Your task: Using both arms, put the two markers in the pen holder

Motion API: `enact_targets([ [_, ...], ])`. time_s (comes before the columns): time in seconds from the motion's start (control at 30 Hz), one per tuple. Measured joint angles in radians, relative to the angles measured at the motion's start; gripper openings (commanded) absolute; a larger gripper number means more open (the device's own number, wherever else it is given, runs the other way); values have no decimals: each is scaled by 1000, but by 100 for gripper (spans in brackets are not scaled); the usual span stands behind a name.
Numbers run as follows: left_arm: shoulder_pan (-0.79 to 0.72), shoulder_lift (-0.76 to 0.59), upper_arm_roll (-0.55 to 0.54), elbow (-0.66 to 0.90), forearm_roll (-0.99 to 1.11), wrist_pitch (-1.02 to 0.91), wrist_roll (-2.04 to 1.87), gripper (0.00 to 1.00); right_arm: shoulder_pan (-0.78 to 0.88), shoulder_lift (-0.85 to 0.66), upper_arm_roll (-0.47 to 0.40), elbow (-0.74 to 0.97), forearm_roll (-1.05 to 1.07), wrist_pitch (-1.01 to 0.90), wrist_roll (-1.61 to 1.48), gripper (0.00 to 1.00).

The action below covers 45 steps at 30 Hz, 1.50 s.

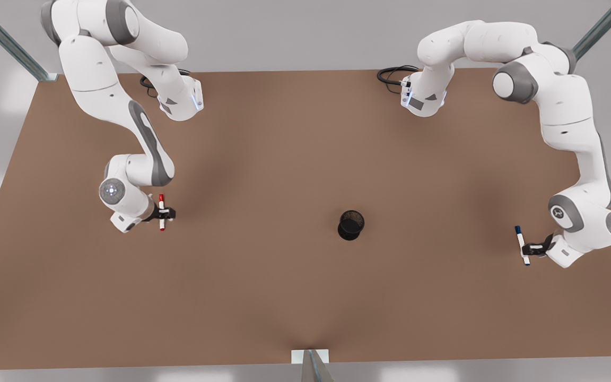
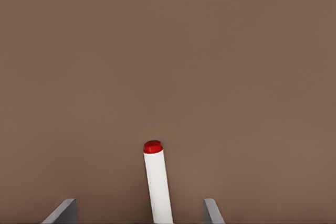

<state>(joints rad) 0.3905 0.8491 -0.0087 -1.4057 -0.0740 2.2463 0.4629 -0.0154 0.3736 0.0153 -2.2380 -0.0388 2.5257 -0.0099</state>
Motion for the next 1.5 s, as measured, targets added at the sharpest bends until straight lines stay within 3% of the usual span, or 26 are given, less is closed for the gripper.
enact_targets([
  [0.3,-11,22,17,0,32,51,-50,68,-6,27,0,-8,0,62,-15,75],
  [0.87,-35,44,18,-15,62,77,-166,47,-7,61,0,-8,1,84,-33,66],
  [1.23,-33,40,18,-15,86,77,-199,37,-8,65,0,-7,5,94,-45,22],
  [1.4,-33,40,18,-15,90,78,-209,31,-6,45,3,20,11,96,-58,21],
  [1.5,-33,38,18,-14,94,78,-217,27,-8,6,77,125,14,94,-63,21],
])
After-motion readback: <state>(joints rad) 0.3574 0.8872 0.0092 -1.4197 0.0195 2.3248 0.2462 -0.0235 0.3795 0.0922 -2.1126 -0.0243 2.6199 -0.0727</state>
